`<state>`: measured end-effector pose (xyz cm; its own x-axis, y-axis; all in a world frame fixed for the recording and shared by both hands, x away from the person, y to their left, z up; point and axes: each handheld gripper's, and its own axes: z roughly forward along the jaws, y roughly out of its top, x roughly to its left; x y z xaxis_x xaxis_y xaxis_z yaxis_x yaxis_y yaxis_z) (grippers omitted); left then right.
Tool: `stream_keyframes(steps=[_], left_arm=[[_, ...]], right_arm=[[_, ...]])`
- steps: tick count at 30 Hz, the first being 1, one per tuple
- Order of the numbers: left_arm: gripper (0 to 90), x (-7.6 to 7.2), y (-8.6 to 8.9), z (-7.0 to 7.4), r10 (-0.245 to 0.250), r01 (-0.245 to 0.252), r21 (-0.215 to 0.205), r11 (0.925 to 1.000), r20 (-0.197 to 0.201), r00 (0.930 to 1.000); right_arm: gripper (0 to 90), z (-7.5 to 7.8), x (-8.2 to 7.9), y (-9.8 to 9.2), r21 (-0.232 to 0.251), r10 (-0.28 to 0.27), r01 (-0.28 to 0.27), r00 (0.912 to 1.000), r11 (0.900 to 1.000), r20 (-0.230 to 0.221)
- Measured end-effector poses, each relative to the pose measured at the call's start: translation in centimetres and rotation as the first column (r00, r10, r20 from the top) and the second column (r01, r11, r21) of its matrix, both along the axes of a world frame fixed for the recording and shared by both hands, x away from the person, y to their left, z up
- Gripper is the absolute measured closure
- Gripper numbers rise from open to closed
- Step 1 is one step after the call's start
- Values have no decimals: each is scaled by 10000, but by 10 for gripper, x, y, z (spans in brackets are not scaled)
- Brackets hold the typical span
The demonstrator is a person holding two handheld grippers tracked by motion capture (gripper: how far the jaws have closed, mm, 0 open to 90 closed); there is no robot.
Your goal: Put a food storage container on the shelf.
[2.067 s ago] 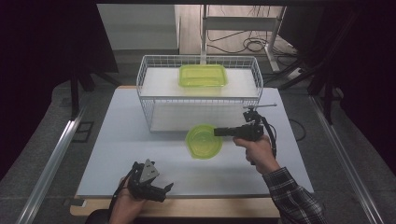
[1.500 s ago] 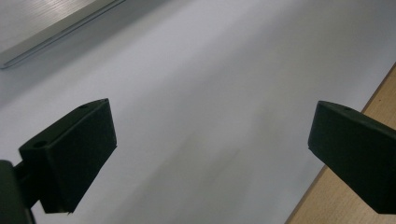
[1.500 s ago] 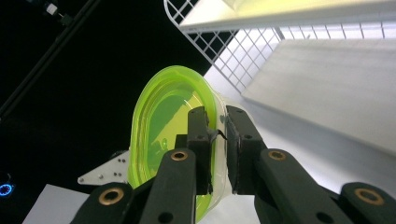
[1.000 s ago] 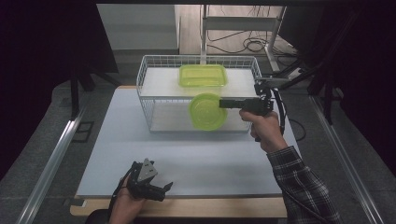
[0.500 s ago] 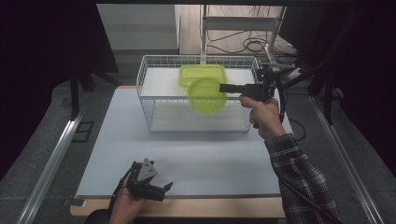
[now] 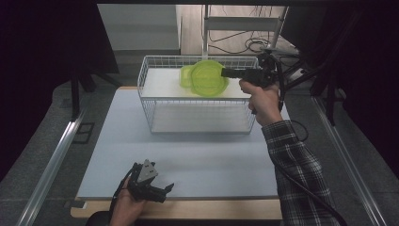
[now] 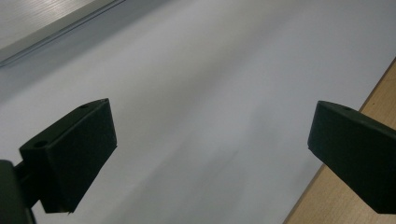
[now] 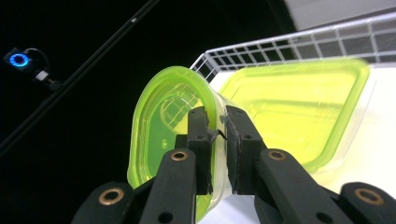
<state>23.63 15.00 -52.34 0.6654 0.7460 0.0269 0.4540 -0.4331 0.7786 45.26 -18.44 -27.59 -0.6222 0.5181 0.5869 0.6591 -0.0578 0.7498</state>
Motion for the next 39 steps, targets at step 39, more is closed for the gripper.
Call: stream_keyframes(steps=[39], left_arm=[[11,0,-3,-2,-318,321,191,9993,-153,9994]], right_arm=[[571,2,39,34,-1815,-2173,2383,9676,9541,1283]])
